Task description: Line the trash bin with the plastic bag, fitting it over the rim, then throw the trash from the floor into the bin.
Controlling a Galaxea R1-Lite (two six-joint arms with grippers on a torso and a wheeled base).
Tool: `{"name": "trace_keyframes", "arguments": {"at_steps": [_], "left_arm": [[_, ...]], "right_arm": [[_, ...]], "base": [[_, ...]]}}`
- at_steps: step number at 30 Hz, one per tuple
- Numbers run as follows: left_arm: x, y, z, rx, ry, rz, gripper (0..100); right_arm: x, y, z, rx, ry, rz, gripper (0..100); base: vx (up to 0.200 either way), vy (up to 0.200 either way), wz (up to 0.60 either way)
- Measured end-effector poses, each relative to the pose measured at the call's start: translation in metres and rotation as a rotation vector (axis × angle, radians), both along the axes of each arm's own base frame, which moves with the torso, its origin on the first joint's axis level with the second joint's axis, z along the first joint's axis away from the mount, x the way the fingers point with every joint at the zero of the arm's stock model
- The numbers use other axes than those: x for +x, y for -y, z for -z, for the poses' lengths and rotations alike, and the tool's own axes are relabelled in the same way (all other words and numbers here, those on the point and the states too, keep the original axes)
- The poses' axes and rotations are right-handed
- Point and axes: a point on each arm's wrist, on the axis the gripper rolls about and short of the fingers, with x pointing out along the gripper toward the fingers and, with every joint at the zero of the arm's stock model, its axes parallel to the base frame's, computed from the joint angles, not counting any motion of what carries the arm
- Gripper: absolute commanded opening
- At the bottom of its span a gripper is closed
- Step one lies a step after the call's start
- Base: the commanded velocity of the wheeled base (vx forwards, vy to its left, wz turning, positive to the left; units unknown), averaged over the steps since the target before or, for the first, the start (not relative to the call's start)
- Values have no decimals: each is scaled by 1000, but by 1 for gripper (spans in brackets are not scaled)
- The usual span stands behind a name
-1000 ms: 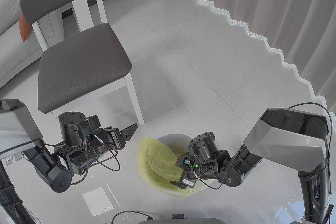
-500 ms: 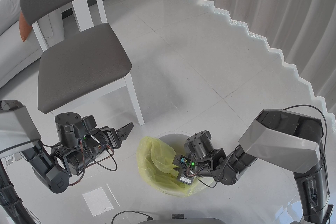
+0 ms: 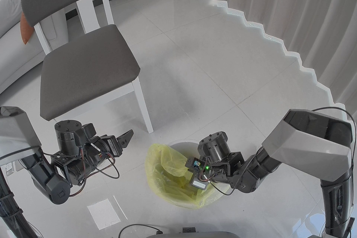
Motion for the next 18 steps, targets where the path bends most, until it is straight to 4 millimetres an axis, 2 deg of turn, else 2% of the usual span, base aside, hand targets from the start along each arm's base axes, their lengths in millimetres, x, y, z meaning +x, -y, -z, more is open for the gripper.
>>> {"name": "trace_keyframes", "arguments": {"at_steps": [8,13,18], "left_arm": [[-13,-7,-3,3,15,-40,100],[-18,-10,-1,10,3,-57,100],[-20,-11,0,15,1,-70,100]], "right_arm": [[5,0,-47,-13,137,17,0],[12,4,-66,-12,204,19,0],[22,9,-77,-2,242,39,0]], "base": [[0,0,0],[0,0,0],[0,0,0]]}}
